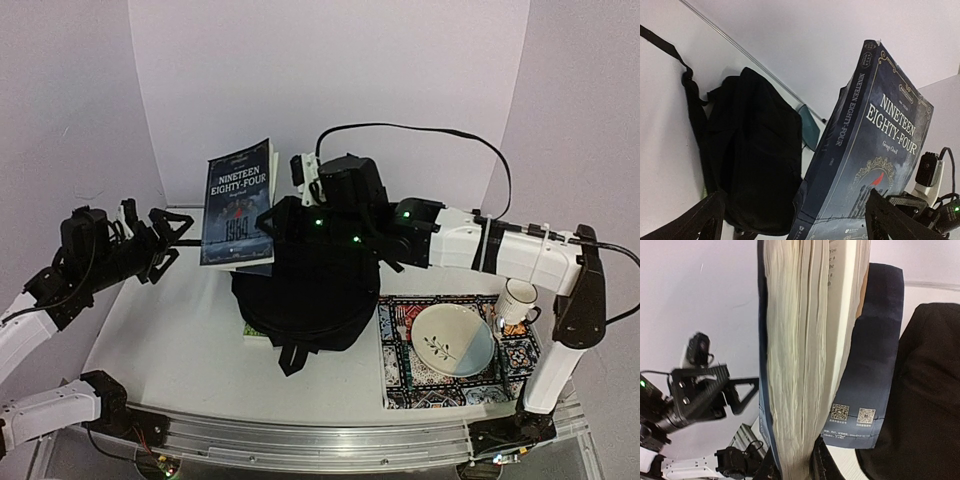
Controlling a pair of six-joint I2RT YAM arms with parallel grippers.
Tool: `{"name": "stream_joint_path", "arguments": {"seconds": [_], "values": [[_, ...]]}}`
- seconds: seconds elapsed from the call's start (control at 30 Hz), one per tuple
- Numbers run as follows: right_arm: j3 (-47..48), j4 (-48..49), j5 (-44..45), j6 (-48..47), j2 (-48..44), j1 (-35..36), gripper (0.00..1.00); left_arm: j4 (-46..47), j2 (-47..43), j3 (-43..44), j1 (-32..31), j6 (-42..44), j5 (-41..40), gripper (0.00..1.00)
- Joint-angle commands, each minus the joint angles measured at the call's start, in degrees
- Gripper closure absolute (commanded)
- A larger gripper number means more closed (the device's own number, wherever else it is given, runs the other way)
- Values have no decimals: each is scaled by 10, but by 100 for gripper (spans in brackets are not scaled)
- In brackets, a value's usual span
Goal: Pack the student bag
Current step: Pass from the right arm to the left
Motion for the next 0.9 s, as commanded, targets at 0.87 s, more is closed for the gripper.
{"name": "stream_joint_path", "arguments": {"seconds": [0.87], "values": [[-68,288,110,89,-50,-4,100,527,173,-83,-90,-140,59,8]]}}
